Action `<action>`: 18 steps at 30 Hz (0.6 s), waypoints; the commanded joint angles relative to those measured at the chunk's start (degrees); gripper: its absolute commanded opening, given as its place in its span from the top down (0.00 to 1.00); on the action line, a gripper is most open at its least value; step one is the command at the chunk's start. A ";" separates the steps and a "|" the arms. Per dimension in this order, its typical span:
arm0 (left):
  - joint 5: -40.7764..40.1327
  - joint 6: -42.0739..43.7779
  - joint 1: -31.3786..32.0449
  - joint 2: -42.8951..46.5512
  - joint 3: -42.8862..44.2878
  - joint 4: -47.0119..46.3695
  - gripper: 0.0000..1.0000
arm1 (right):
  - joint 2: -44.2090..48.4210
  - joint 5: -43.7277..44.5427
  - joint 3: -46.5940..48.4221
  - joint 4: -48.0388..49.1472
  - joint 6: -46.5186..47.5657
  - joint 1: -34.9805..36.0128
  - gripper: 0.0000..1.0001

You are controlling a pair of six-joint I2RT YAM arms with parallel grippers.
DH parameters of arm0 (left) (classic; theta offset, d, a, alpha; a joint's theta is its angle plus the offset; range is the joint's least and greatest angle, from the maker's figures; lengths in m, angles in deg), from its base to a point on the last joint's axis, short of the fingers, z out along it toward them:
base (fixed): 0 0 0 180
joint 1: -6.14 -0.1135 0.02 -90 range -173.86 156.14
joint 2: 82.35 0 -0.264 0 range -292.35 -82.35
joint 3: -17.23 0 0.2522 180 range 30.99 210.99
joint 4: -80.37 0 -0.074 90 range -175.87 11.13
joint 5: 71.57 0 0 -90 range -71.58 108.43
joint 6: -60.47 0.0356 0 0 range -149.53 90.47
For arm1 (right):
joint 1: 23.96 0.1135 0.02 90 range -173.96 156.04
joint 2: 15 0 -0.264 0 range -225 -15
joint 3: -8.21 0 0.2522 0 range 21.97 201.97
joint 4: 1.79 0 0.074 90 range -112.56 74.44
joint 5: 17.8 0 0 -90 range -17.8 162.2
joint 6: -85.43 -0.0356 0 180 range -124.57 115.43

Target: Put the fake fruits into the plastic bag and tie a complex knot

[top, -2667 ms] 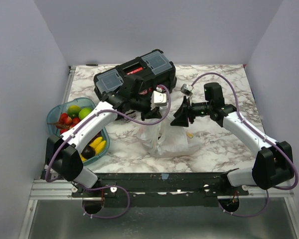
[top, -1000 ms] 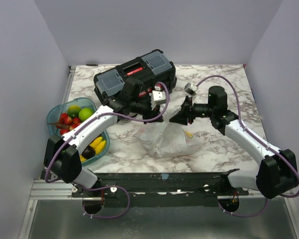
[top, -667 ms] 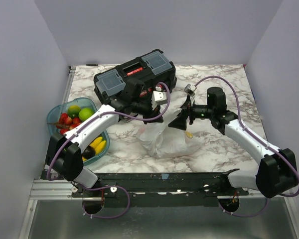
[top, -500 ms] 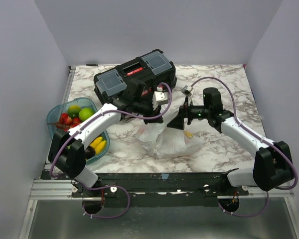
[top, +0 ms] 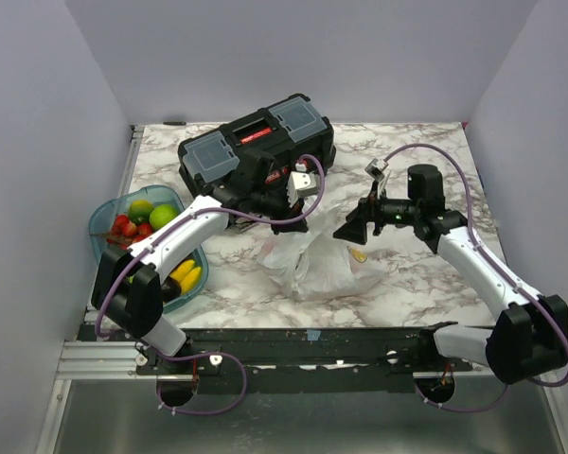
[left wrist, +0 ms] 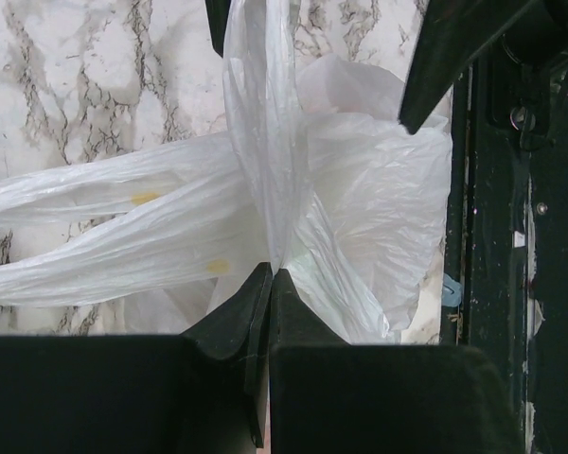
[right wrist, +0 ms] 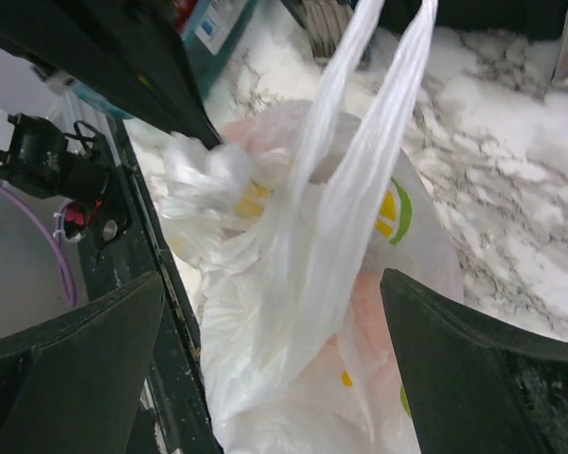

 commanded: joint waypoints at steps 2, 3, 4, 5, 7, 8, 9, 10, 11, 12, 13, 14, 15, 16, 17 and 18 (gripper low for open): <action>-0.87 -0.50 -0.40 0.03 1.86 0.81 1.00 | -6.29 -7.56 0.28 -6.87 6.97 -0.88 0.00; -0.83 -0.52 -0.41 -0.19 2.08 0.96 1.00 | -7.34 -9.62 0.34 -6.23 7.86 -0.87 0.00; -0.87 -0.52 -0.54 -0.32 2.21 1.11 1.00 | -8.25 -11.24 -0.01 -4.50 7.63 -0.85 0.00; -1.02 -0.52 -0.54 -0.42 2.28 1.10 1.00 | -8.82 -12.14 -0.58 -1.75 6.85 -0.85 0.00; -1.28 -0.60 -0.58 -0.89 2.37 1.18 1.00 | -9.89 -13.94 -1.74 3.31 5.74 -0.85 0.00; -1.38 -0.56 -0.59 -1.22 2.60 1.45 1.00 | -10.41 -14.50 -2.33 5.90 4.63 -0.85 0.00; -1.46 -0.57 -0.57 -1.69 2.87 1.67 1.00 | -10.89 -15.37 -3.08 10.41 1.57 -0.85 0.00; -1.48 -0.52 -0.62 -2.02 3.10 1.84 1.00 | -11.56 -16.41 -3.57 14.68 -0.88 -0.87 0.00; -1.57 -0.52 -0.60 -2.33 3.29 1.91 1.00 | -12.17 -16.96 -3.64 16.75 -2.95 -0.66 0.00; -1.73 -0.44 -0.59 -2.62 3.50 2.08 1.00 | -12.95 -17.57 -3.67 19.32 -4.86 -0.27 0.00; -1.66 0.08 -0.60 -3.70 4.17 2.36 1.00 | -15.34 -18.03 -3.96 25.81 -9.77 0.65 0.00; -1.61 0.23 -0.60 -3.92 4.34 2.31 1.00 | -16.14 -18.10 -4.14 27.73 -11.45 0.79 0.00; -1.60 0.31 -0.60 -4.24 4.56 2.43 1.00 | -16.78 -18.21 -4.33 30.10 -13.40 0.81 0.00; -1.47 0.44 -0.62 -4.47 4.85 2.50 1.00 | -17.25 -18.28 -4.41 31.69 -14.69 0.91 0.00; -1.44 0.57 -0.61 -4.76 5.13 2.58 1.00 | -17.53 -18.24 -4.42 33.13 -15.84 0.90 0.00; -1.44 0.78 -0.54 -4.91 5.27 2.69 1.00 | -17.70 -18.11 -4.52 34.29 -16.66 0.98 0.00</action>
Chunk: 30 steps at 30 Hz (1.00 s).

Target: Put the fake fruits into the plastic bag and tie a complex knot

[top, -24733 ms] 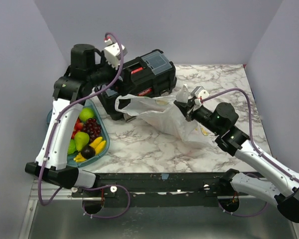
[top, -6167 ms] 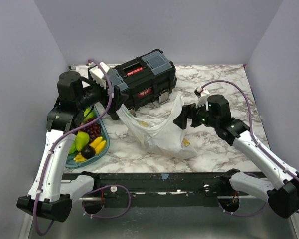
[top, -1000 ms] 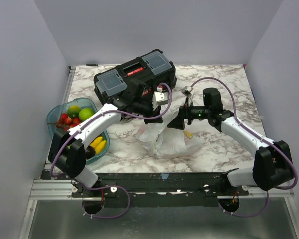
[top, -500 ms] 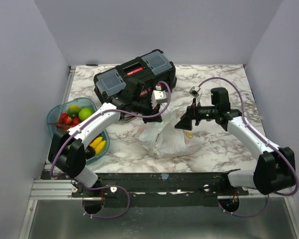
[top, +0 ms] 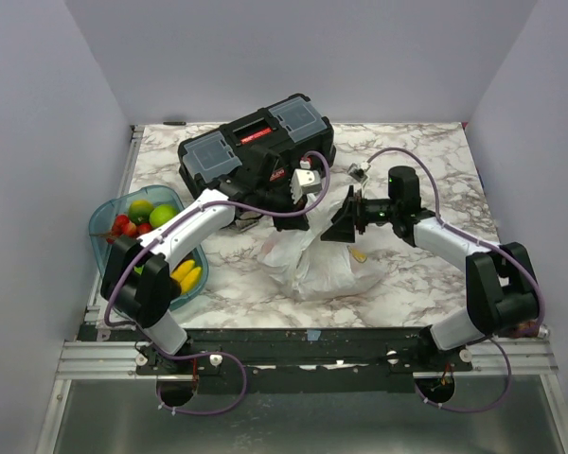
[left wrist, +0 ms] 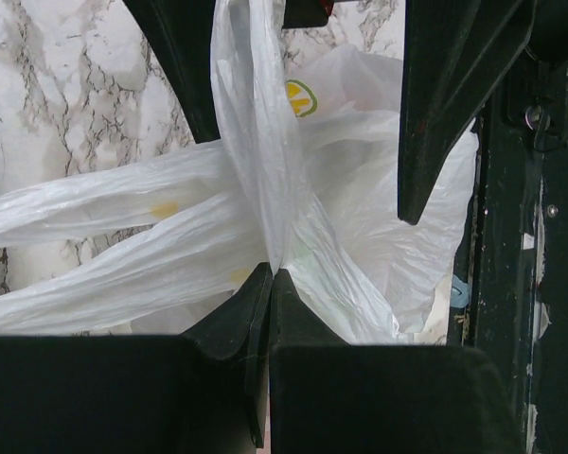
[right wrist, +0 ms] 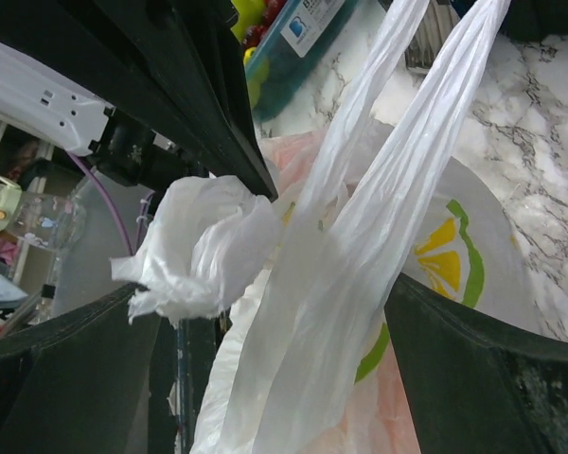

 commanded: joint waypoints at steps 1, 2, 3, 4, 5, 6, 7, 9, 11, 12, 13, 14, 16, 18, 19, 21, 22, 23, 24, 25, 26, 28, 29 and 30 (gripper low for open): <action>-0.39 1.31 -0.31 -1.54 2.57 1.03 1.00 | -1.96 -2.50 -1.00 11.95 -8.51 0.68 0.01; -0.38 1.50 -0.28 -1.70 2.65 1.06 1.00 | -2.13 -2.54 -0.88 12.36 -8.76 0.77 0.03; -0.45 1.61 -0.21 -1.90 2.87 1.14 1.00 | -2.30 -2.50 -0.67 12.52 -8.79 0.80 0.06; -0.54 1.82 -0.24 -2.16 3.07 1.35 1.00 | -2.42 -2.46 -0.54 12.57 -8.90 0.86 0.10; -0.57 2.05 -0.17 -2.28 3.29 1.65 1.00 | -2.52 -2.21 -0.29 12.64 -9.05 0.87 0.13; -0.65 2.34 -0.17 -2.39 3.35 1.77 1.00 | -2.68 -2.15 -0.11 12.73 -9.29 0.85 0.15; -0.89 2.61 -0.12 -2.42 3.29 1.82 1.00 | -2.77 -2.02 0.03 12.95 -9.68 0.82 0.18; -1.10 2.82 -0.14 -2.39 3.17 1.85 1.00 | -2.99 -1.74 -0.04 14.47 -10.98 0.80 0.26; -1.10 2.84 -0.09 -2.30 3.18 1.94 1.00 | -3.19 -1.46 0.02 14.90 -11.43 0.93 0.37; -1.09 2.77 -0.13 -2.29 3.28 1.94 1.00 | -3.21 -1.33 0.13 14.87 -11.35 0.93 0.43; -1.13 2.69 -0.13 -2.15 3.43 2.03 1.00 | -3.21 -1.05 0.12 14.66 -11.18 0.92 0.49; -1.13 2.67 -0.09 -2.13 3.61 2.07 1.00 | -3.21 -0.80 0.29 14.32 -10.91 0.91 0.54; -1.34 2.75 -0.11 -1.64 4.00 2.70 1.00 | -2.98 -0.60 0.78 13.08 -10.09 0.89 0.69; -1.89 3.01 -0.31 -0.55 4.85 4.38 0.89 | -2.33 -0.67 1.07 11.97 -9.24 0.92 0.88; -1.77 2.94 -0.74 0.59 5.12 5.40 0.79 | -1.63 -0.53 1.12 11.35 -8.38 0.94 0.96; 2.54 2.38 -3.59 4.00 5.31 6.33 0.61 | -0.06 -0.40 0.75 10.81 -7.19 0.95 0.99; 4.76 1.87 -5.53 5.83 5.25 6.19 0.52 | 0.57 -0.51 0.52 10.67 -6.76 0.92 0.99; 6.60 2.23 -7.68 7.74 5.81 6.82 0.46 | 1.32 -0.63 0.42 10.48 -6.12 1.00 0.99; 7.18 3.40 -9.63 9.24 6.74 8.02 0.40 | 1.70 -0.85 0.48 9.88 -5.23 1.04 0.99; 6.63 5.25 -11.17 9.97 8.36 10.04 0.34 | 2.34 -1.00 0.60 8.92 -4.00 1.04 0.99; 5.11 6.39 -12.70 10.36 9.60 11.61 0.30 | 2.90 -1.37 0.71 7.93 -2.64 1.00 0.99; 3.44 9.21 -15.49 9.38 13.32 15.13 0.27 | 3.96 -2.41 0.73 6.70 -0.47 1.10 0.99; 3.37 10.90 -16.60 8.38 16.06 17.11 0.27 | 4.48 -2.85 0.82 5.85 0.58 1.20 0.99; 3.54 12.34 -17.67 6.72 18.55 19.87 0.27 | 5.21 -3.25 0.83 5.03 2.37 1.31 0.99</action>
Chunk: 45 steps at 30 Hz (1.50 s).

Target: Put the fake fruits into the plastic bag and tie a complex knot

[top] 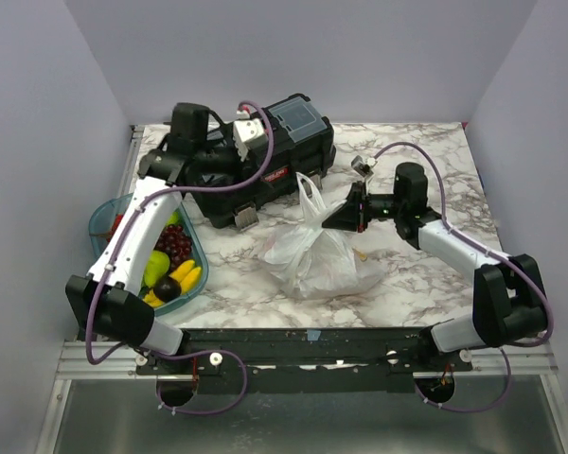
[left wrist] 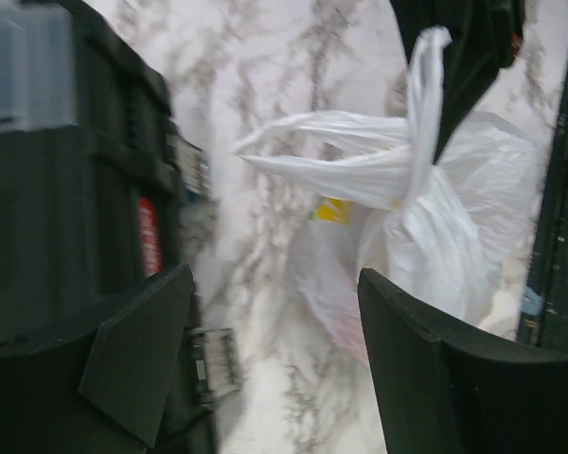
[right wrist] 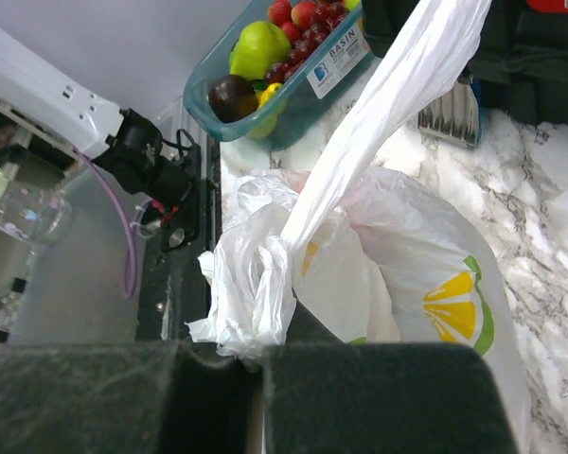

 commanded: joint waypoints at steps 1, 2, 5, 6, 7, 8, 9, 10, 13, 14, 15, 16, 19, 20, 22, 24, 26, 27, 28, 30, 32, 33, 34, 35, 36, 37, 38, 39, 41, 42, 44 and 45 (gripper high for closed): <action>0.94 8.73 -3.73 -3.02 11.73 11.91 0.23 | 3.40 -2.46 1.40 -5.66 8.50 0.94 0.99; 0.78 11.05 -3.74 -4.75 14.52 15.12 0.21 | 4.03 -2.52 1.71 -7.39 10.78 1.30 0.99; 3.91 16.72 -3.45 -7.90 19.39 20.36 0.19 | 5.61 -2.92 2.74 -12.85 15.87 2.50 1.00; 4.63 19.28 -3.18 -8.34 19.78 21.23 0.19 | 6.10 -2.86 2.98 -14.48 18.88 2.96 0.99; 5.43 21.96 -2.68 -8.64 19.86 22.09 0.19 | 6.58 -2.65 3.23 -15.69 20.37 3.40 0.99; 5.97 24.36 -2.11 -8.86 19.78 22.73 0.19 | 6.93 -2.29 3.43 -17.25 22.11 3.82 0.99; 5.98 26.18 -1.19 -9.00 19.51 22.83 0.19 | 7.31 -2.01 3.59 -18.14 23.43 4.25 0.99; 6.16 27.17 -0.35 -9.13 19.23 22.62 0.19 | 7.54 -1.89 3.62 -18.74 24.02 4.63 0.99; 5.64 30.54 1.92 -9.87 18.73 22.80 0.20 | 8.22 -1.78 3.75 -19.50 25.09 5.37 0.99; 5.37 31.00 2.50 -10.13 18.57 22.31 0.21 | 8.41 -1.62 3.92 -19.92 25.79 5.65 0.99; 5.46 31.08 2.82 -10.36 18.42 21.93 0.21 | 8.57 -1.54 4.05 -19.90 26.41 5.84 0.99; 5.79 31.08 3.03 -10.61 18.53 21.70 0.22 | 8.66 -1.44 4.19 -21.68 26.69 6.00 0.99; 6.34 32.88 4.22 -11.34 19.07 23.31 0.29 | 8.73 -1.35 4.23 -22.38 27.21 6.09 0.99; 6.10 34.45 4.62 -11.58 19.05 24.43 0.31 | 8.65 -1.26 4.28 -22.42 27.29 6.11 0.99; 5.14 36.00 5.18 -11.68 18.37 25.37 0.33 | 8.60 -1.35 4.32 -22.41 27.42 6.12 0.99; 5.06 36.22 5.18 -11.30 16.92 24.77 0.33 | 8.44 -1.38 4.43 -22.40 27.44 6.12 0.99; 4.68 36.54 5.23 -11.01 15.69 24.42 0.37 | 8.43 -1.45 4.41 -22.62 27.67 6.11 0.99; 4.66 36.53 5.24 -10.96 15.47 24.33 0.39 | 8.43 -1.51 4.42 -22.67 27.77 6.05 0.99; 4.69 36.64 5.22 -11.04 15.43 24.36 0.41 | 8.51 -1.52 4.47 -22.75 27.87 6.10 0.99; 5.05 36.61 5.23 -10.95 15.51 24.17 0.47 | 8.51 -1.54 4.51 -22.93 27.96 6.12 0.99; 5.59 36.60 5.32 -10.72 15.54 23.97 0.53 | 8.47 -1.61 4.65 -23.20 28.02 6.12 0.99; 5.83 36.68 5.40 -10.65 15.52 23.90 0.57 | 8.39 -1.61 4.62 -23.20 27.89 6.12 0.99; 6.02 36.56 5.41 -10.40 15.43 23.80 0.62 | 8.25 -1.52 4.64 -22.99 27.48 6.12 0.99; 6.21 36.54 5.49 -10.16 15.28 23.80 0.66 | 8.16 -1.47 4.61 -22.88 27.33 6.12 0.99; 6.53 36.34 5.45 -9.81 15.18 23.76 0.72 | 8.16 -1.16 4.47 -22.88 27.34 6.10 0.99; 6.95 36.00 5.49 -9.41 15.17 23.71 0.79 | 8.15 -0.75 4.30 -22.64 27.33 6.12 0.99; 7.67 35.50 5.49 -8.92 15.23 23.84 0.84 | 8.16 0.06 3.87 -22.24 26.96 6.12 0.99; 8.30 34.95 5.50 -8.43 15.31 24.16 0.92 | 8.04 1.01 3.39 -21.41 25.95 6.11 0.99; 9.76 34.07 5.66 -7.49 15.62 25.64 1.00 | 7.66 2.34 2.94 -20.60 24.82 6.11 0.99; 10.29 33.02 5.80 -6.95 15.66 26.18 1.00 | 7.56 2.55 2.70 -20.62 24.21 6.12 1.00; 11.01 30.98 5.85 -5.93 15.60 27.10 1.00 | 7.62 4.09 1.89 -16.99 21.83 6.08 0.99; 11.43 29.59 5.84 -5.39 15.53 27.44 1.00 | 7.60 5.23 1.41 -15.76 20.88 6.12 0.99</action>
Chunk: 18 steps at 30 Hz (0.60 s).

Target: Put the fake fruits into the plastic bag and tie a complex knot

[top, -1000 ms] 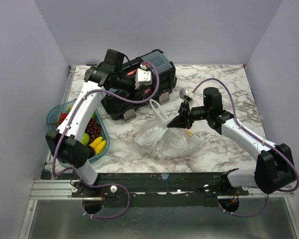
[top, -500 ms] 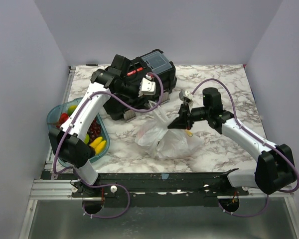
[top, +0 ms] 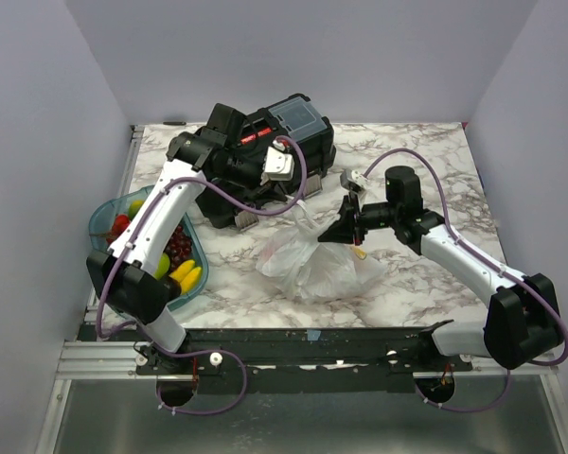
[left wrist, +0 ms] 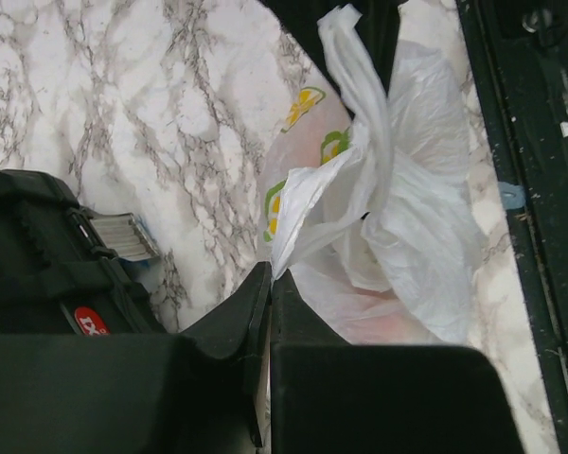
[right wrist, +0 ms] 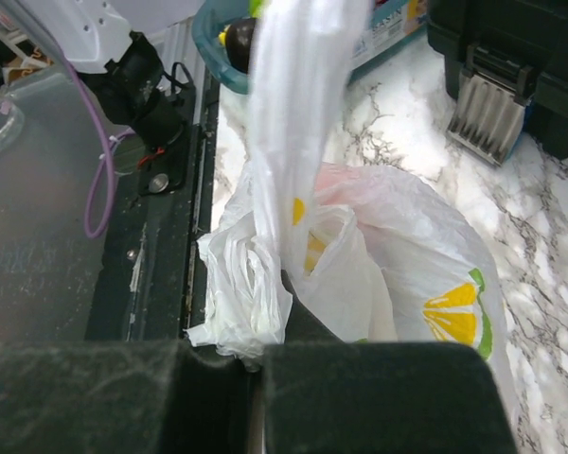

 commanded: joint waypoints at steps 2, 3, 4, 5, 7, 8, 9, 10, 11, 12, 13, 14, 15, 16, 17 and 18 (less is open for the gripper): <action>5.84 -7.54 0.57 5.24 -0.33 3.04 1.00 | -0.12 7.02 -1.61 6.01 -5.02 0.24 0.99; 6.10 -9.39 0.58 5.76 -0.42 3.14 1.00 | -0.34 8.77 -1.81 6.63 -6.18 0.20 0.99; 6.55 -11.13 0.66 6.52 -0.42 3.43 1.00 | -0.48 10.12 -1.91 6.81 -6.65 0.15 0.99; 6.63 -13.03 0.90 7.27 -0.55 3.45 1.00 | -0.86 11.80 -2.01 7.06 -7.45 0.15 0.99; 4.74 -19.78 2.34 8.95 -1.93 2.02 1.00 | -1.16 14.22 -2.28 8.91 -11.04 0.13 0.99; 3.18 -23.28 3.80 10.02 -3.21 0.58 1.00 | -1.09 15.54 -2.38 10.14 -13.32 0.15 0.99; 2.17 -25.88 5.16 10.84 -5.33 -0.26 1.00 | -1.01 16.89 -2.45 11.67 -15.57 0.15 0.99; 1.56 -28.14 6.91 11.90 -7.62 -1.71 1.00 | -0.86 17.58 -2.60 13.40 -18.11 0.14 0.99; -0.06 -32.93 8.48 13.18 -11.32 -5.35 1.00 | -0.60 18.85 -2.50 14.19 -20.10 0.15 0.99; -2.59 -37.82 10.34 14.18 -14.86 -8.96 1.00 | -0.21 19.83 -2.42 15.22 -22.74 0.15 0.99; -3.88 -43.05 11.74 15.44 -19.23 -13.66 1.00 | 0.23 20.89 -2.62 16.13 -24.84 0.15 0.99; -4.34 -46.28 12.75 16.09 -22.55 -16.73 1.00 | 0.96 21.94 -2.67 16.53 -26.64 0.14 0.99; -6.14 -50.62 14.17 16.90 -26.69 -21.09 1.00 | 1.54 23.02 -2.93 16.80 -27.95 0.18 0.99; -9.14 -54.32 15.79 17.26 -29.28 -24.09 1.00 | 2.26 23.84 -3.23 16.90 -29.13 0.23 0.99; -10.83 -56.37 17.47 17.47 -32.25 -27.23 1.00 | 2.94 24.95 -3.57 16.82 -29.96 0.18 0.99; -13.95 -59.08 18.65 17.57 -34.96 -30.08 1.00 | 3.39 25.37 -3.94 16.82 -30.69 0.22 0.99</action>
